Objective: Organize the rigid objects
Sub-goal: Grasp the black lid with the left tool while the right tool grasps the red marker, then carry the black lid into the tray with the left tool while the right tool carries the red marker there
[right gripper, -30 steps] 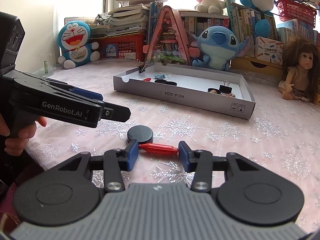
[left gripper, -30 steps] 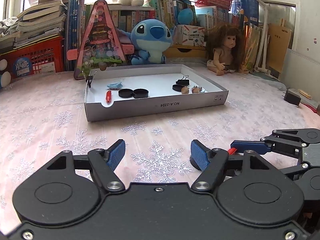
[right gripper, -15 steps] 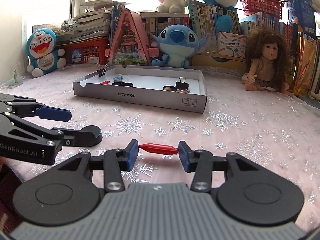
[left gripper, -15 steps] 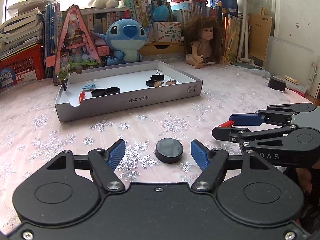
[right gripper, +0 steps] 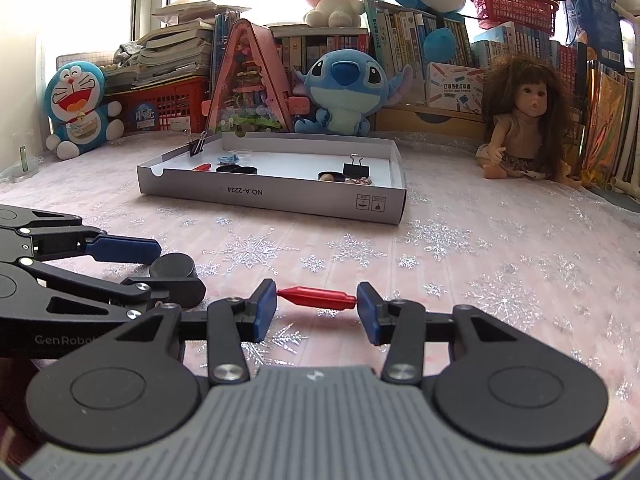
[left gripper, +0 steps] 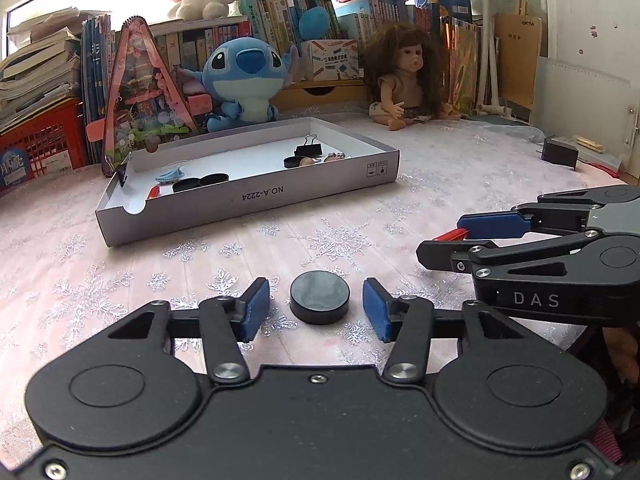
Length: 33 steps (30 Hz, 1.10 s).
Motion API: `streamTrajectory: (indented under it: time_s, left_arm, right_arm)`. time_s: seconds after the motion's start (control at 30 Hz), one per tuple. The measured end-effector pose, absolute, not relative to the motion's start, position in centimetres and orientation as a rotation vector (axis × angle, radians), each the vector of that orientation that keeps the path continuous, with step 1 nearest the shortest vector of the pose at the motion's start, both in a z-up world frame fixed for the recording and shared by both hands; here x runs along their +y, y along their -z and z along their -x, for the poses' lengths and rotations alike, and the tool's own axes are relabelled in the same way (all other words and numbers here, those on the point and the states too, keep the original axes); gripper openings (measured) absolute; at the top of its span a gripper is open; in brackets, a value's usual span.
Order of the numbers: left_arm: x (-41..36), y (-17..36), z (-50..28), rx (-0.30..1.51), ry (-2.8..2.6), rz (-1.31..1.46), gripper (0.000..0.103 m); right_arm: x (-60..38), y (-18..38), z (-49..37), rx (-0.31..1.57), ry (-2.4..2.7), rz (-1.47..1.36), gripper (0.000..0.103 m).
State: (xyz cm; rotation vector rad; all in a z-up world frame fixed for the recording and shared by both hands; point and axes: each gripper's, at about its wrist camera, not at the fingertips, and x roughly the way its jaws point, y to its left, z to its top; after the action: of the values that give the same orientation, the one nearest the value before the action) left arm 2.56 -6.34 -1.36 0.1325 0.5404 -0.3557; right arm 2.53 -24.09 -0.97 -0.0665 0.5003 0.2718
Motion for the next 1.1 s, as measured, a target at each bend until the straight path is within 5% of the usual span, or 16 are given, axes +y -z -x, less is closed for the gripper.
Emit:
streamTrajectory:
  time_s: [0.07, 1.1]
  left_arm:
    - [-6.3, 1.3, -2.5, 0.534, 0.348, -0.131, 0.030]
    - [-1.8, -3.9, -6.8, 0.514, 0.180, -0.028, 0.030]
  right_arm:
    - [-24.1, 1.0, -2.5, 0.500, -0.271, 0.065, 0.050]
    - [-23.4, -2.5, -7.6, 0.504, -0.235, 0.002, 0.050]
